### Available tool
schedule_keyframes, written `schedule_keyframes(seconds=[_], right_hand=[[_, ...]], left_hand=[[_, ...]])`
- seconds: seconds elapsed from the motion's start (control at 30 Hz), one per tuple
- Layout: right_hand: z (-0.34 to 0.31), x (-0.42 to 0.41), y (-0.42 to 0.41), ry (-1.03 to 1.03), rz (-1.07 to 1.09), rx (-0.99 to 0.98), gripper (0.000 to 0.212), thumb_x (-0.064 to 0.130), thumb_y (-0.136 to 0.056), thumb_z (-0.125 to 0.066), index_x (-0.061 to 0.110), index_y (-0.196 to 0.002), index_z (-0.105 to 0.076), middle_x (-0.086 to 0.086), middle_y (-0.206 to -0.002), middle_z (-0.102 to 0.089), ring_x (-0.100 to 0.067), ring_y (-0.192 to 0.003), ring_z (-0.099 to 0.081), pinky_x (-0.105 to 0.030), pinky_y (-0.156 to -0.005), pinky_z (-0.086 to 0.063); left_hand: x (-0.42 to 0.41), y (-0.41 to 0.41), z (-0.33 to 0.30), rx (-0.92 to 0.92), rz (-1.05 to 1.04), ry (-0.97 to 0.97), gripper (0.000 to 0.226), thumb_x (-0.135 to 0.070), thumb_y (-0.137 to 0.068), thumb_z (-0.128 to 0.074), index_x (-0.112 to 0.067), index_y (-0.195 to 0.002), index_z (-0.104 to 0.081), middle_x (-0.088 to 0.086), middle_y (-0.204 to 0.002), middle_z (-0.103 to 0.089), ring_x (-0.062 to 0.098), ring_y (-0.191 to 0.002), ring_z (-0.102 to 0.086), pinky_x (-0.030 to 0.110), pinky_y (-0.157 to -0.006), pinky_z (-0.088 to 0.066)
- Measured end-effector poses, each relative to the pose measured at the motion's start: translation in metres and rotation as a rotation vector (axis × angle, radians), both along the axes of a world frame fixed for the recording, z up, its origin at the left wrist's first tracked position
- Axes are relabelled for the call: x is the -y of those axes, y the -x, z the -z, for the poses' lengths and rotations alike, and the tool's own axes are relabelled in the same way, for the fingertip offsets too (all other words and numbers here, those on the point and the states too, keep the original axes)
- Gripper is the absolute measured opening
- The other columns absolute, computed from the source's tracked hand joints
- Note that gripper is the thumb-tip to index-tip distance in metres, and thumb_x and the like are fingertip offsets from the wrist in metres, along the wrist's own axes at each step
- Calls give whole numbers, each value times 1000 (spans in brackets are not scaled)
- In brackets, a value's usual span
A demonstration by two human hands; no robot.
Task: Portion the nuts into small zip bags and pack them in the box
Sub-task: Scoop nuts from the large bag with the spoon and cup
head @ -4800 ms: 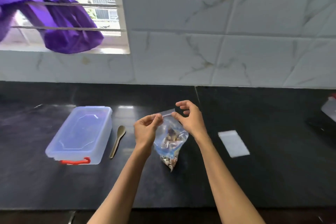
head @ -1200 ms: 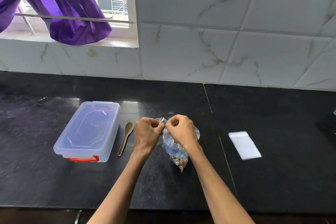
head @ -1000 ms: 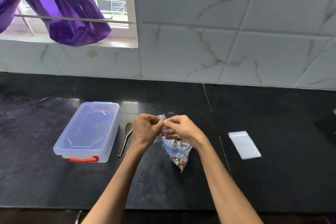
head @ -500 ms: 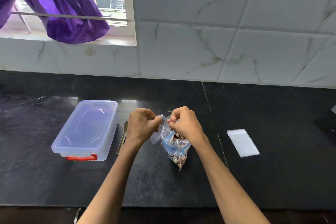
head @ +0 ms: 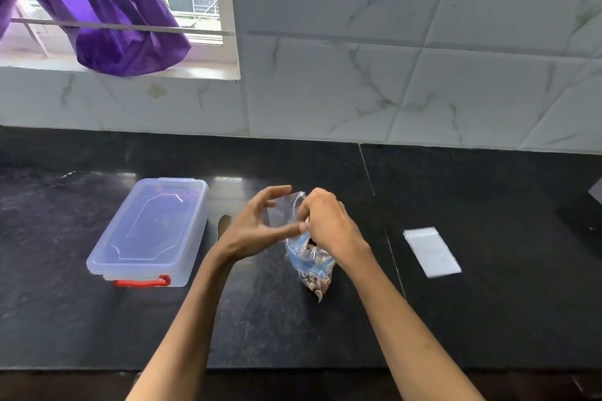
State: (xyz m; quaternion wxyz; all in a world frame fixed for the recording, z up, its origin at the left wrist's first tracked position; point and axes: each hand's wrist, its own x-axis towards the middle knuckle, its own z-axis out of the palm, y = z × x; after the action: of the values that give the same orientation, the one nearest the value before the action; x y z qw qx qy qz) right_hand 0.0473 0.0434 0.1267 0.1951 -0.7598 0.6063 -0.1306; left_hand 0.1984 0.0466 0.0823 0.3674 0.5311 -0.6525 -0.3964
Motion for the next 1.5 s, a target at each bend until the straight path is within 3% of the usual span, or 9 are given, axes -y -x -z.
schedule_keyframes(seconds=[0.07, 0.13, 0.27, 0.57, 0.83, 0.93, 1.27, 1.4, 1.5], right_hand=[[1, 2, -2, -20, 3, -9, 20, -3, -87, -54, 8, -90, -70, -8, -113, -51, -27, -98, -59, -37, -76, -51], [3, 3, -5, -39, -10, -10, 20, 1, -88, -56, 11, -96, -71, -7, -117, -50, -26, -101, -59, -36, -78, -49], [2, 2, -9, -48, -26, 30, 23, 6, -88, -61, 13, -107, -72, -8, -120, -58, -24, -104, -62, -31, -82, -50], [-2, 2, -14, -44, -32, 18, 27, 5, -91, -56, 22, -107, -71, -5, -123, -58, -26, -109, -60, -39, -91, -52], [-5, 7, -17, -48, -55, -5, 30, 13, -93, -51, 32, -89, -74, -1, -119, -52, -25, -105, -60, -37, -87, -49], [-5, 10, -18, -3, -24, 7, 22, 15, -89, -60, 32, -94, -73, 1, -118, -55, -24, -104, -60, -35, -85, -50], [-5, 30, -27, 0, -70, 26, 29, 6, -84, -69, 27, -105, -69, -4, -116, -44, -26, -103, -60, -38, -84, -56], [-6, 40, -29, -26, -111, 41, 15, 19, -83, -72, 31, -93, -72, 2, -112, -45, -19, -98, -60, -34, -81, -55], [-14, 54, -25, -71, -135, 198, 7, 31, -79, -76, 31, -86, -73, 8, -104, -50, -11, -89, -61, -31, -79, -53]], left_hand=[[0, 2, 15, 63, 120, -19, 103, -44, -54, -84, -34, -142, -31, -16, -147, -30, 3, -134, -30, 18, -109, -28], [3, 12, 29, 32, 125, 64, 106, -38, -53, -86, -31, -144, -31, -9, -151, -32, 11, -139, -30, 36, -115, -28], [6, 28, 38, -171, -10, 232, 69, -31, -57, -80, -17, -119, -53, 0, -114, -63, 15, -106, -61, 30, -92, -52], [10, 32, 44, -184, -184, 354, 45, -39, -59, -74, -19, -98, -65, -7, -91, -69, 2, -83, -63, 8, -73, -46], [18, 29, 45, -197, -126, 368, 54, -37, -58, -78, -20, -106, -61, 0, -99, -68, 16, -91, -66, 22, -78, -54], [21, 29, 44, -235, -146, 389, 46, -33, -58, -78, -22, -100, -61, -4, -93, -68, 11, -85, -66, 17, -74, -51], [36, 22, 49, -261, -196, 398, 45, -33, -59, -76, -21, -98, -57, -12, -88, -64, 5, -81, -61, 14, -74, -47], [40, 14, 55, -267, -192, 367, 41, -31, -61, -78, -24, -97, -60, -9, -91, -67, 9, -82, -64, 21, -74, -51], [38, 6, 64, -251, -241, 323, 45, -37, -61, -79, -28, -100, -59, -8, -90, -68, 10, -84, -65, 20, -75, -51]])
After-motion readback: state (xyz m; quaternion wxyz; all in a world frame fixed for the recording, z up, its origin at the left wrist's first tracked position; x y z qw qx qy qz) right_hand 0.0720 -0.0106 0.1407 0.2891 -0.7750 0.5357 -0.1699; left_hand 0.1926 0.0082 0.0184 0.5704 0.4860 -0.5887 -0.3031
